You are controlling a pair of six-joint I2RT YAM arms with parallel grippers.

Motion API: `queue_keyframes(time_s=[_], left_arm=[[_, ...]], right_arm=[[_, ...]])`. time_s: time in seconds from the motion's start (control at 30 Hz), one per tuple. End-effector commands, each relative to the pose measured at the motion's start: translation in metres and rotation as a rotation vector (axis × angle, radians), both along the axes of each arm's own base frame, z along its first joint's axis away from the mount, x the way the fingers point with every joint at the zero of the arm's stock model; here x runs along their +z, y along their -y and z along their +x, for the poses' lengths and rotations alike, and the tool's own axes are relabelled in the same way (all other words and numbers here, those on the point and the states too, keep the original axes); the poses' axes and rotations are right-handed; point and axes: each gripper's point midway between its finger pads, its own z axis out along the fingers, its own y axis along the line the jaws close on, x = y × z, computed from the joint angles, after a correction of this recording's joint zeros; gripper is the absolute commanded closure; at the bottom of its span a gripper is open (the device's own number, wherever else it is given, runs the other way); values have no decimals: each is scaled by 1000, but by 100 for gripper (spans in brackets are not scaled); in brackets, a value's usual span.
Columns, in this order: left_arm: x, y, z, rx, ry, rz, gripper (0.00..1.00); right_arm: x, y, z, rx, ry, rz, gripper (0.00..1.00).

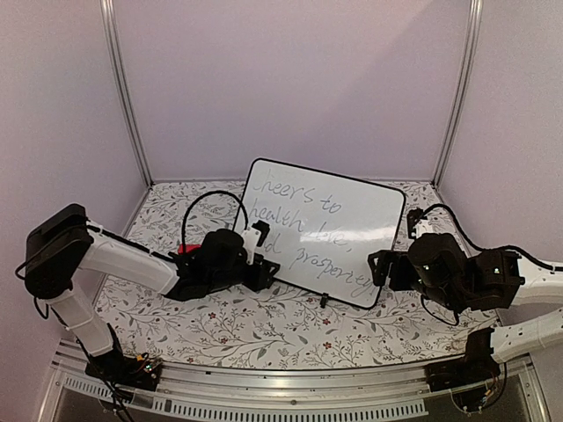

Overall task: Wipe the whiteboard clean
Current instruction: Move the whiteboard to the center of the board, then adjust the whiteboard eraser at the center of the board.

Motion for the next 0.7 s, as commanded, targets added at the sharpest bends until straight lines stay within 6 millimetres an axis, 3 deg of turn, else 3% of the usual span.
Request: queue_keyframes(time_s=[0.0, 0.27, 0.53, 0.67], left_arm=[[27, -15, 1, 37, 49, -48, 40], [50, -68, 16, 173, 64, -53, 2], [64, -122, 32, 325, 44, -4, 0], [80, -159, 52, 461, 11, -7, 0]], right_arm=[[2, 3, 2, -13, 17, 4, 1], [2, 1, 3, -9, 25, 5, 1], [1, 0, 4, -4, 28, -11, 1], [2, 1, 3, -1, 33, -11, 1]])
